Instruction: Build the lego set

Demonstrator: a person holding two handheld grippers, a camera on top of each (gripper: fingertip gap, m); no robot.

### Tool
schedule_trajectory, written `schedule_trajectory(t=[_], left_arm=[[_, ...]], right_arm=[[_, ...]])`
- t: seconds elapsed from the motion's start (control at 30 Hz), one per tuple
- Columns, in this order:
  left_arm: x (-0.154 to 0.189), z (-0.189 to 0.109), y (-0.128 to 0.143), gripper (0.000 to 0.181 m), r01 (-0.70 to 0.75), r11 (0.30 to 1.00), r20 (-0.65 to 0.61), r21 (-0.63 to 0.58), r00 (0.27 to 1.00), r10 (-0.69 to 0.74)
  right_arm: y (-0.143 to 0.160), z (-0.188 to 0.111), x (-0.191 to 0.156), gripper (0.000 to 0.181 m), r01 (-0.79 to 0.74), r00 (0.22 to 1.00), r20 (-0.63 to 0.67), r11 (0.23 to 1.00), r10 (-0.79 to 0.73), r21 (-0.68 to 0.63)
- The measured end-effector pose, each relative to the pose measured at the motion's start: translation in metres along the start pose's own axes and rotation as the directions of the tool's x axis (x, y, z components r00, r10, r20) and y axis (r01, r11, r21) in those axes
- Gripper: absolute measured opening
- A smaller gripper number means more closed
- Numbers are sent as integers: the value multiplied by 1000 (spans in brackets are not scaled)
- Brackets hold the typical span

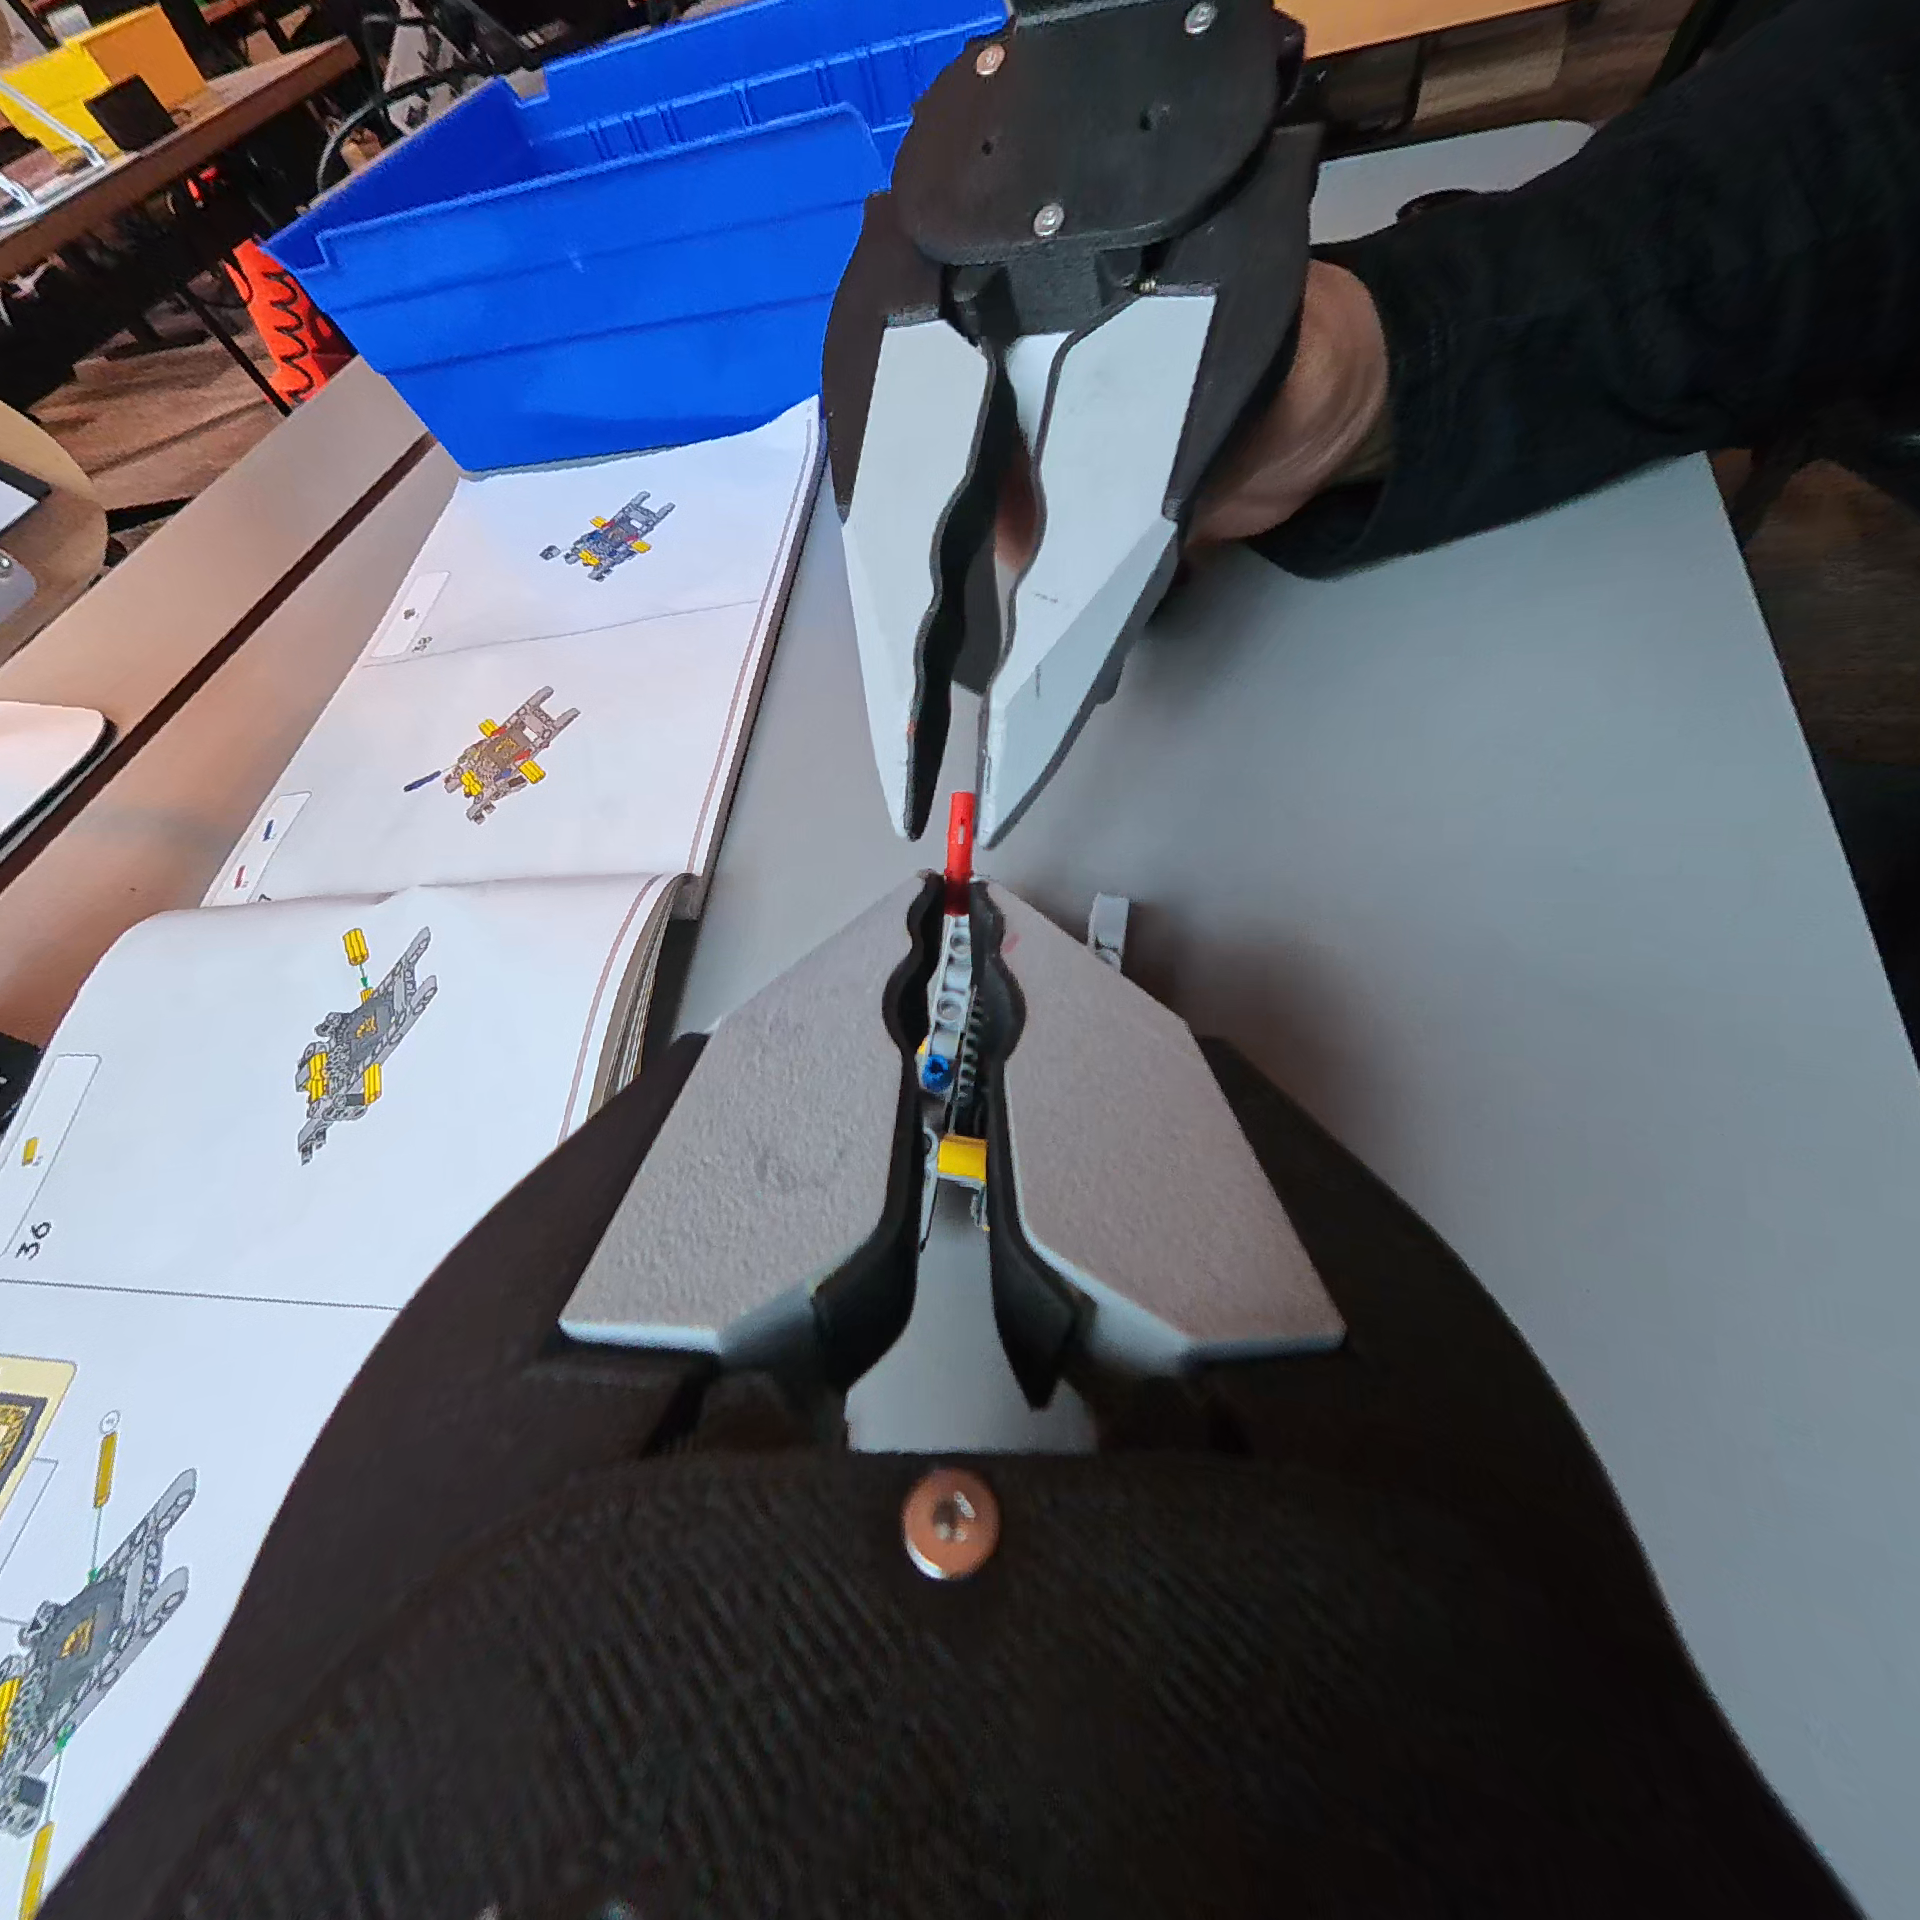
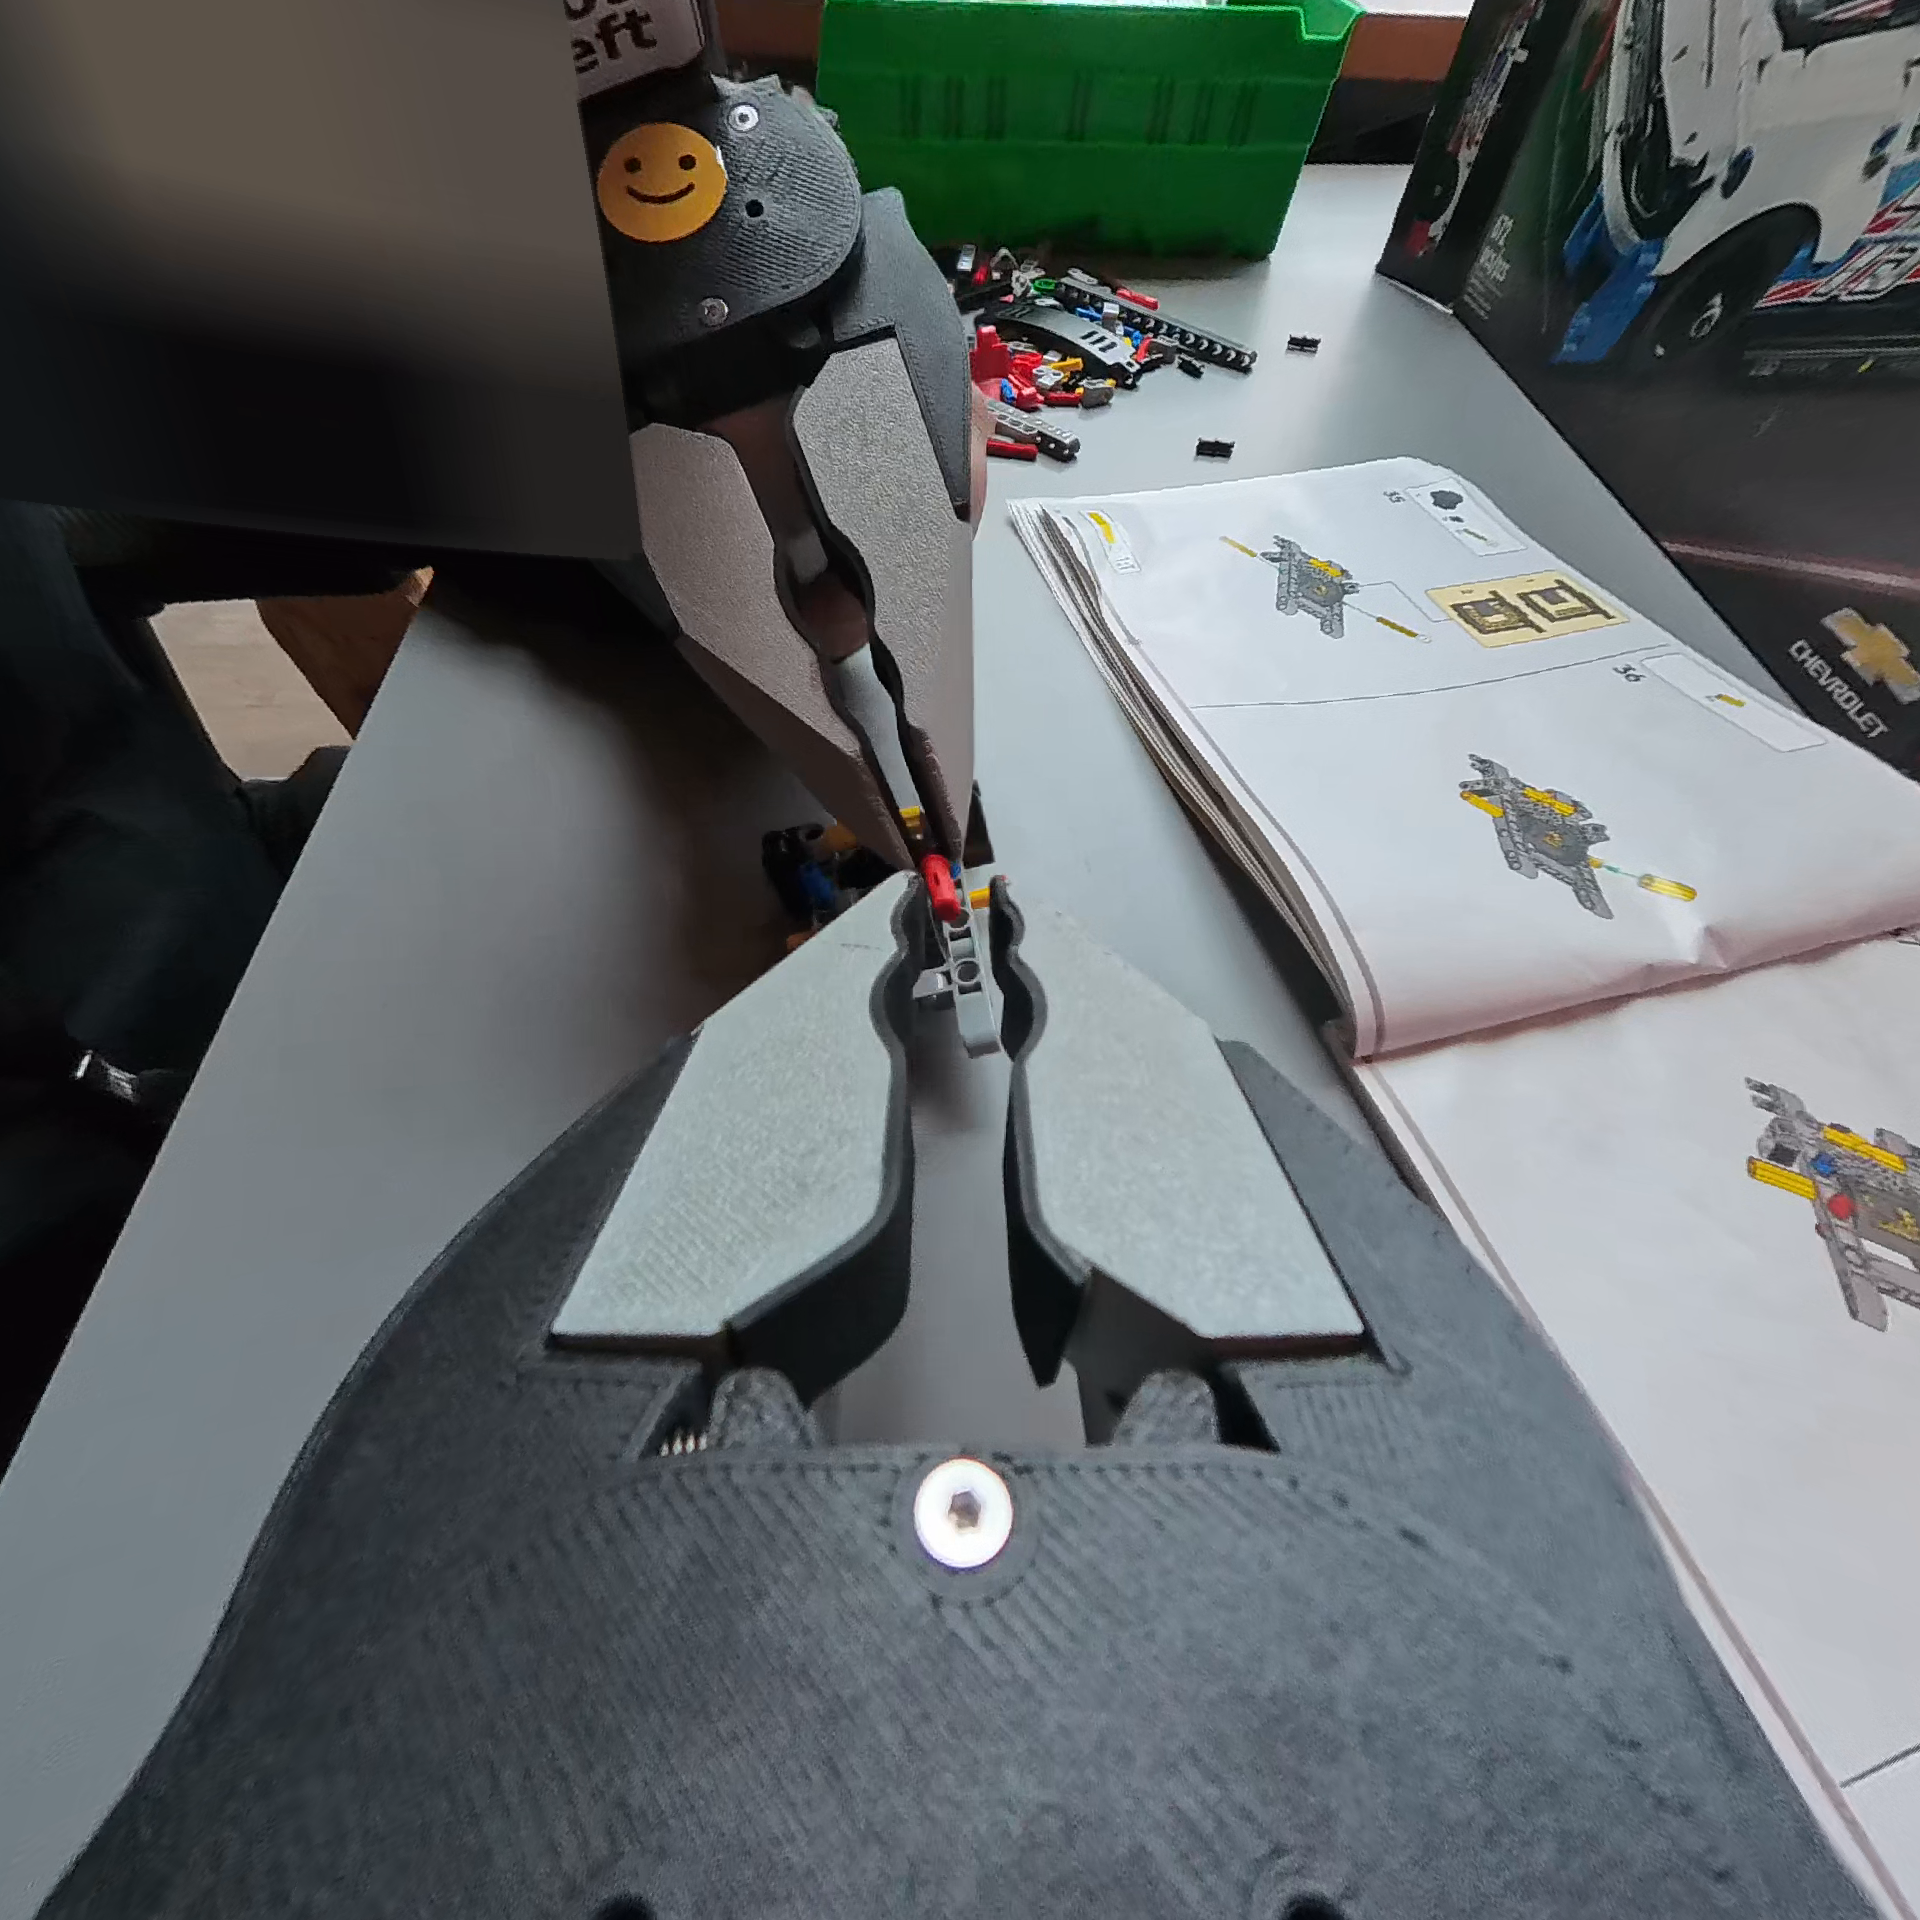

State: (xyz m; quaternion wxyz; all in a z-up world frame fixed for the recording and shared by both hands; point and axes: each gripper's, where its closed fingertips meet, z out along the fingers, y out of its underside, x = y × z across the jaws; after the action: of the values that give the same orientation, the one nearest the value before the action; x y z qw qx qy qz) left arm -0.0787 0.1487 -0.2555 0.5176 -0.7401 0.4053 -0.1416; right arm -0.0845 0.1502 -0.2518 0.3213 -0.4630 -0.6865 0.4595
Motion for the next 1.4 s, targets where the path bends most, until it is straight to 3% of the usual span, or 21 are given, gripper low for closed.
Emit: schedule_trajectory(t=[0.1,1.4], left_arm=[[-1,-1,0,1,-1,1000,3,2,1000,1],[-1,-4,-6,2,-6,999,7,36,1000,6]], right_arm=[[-1,-1,-2,2,-3,1000,14,1000,3,8],[-2,-2,-3,2,-29,999,36,999,28,17]])
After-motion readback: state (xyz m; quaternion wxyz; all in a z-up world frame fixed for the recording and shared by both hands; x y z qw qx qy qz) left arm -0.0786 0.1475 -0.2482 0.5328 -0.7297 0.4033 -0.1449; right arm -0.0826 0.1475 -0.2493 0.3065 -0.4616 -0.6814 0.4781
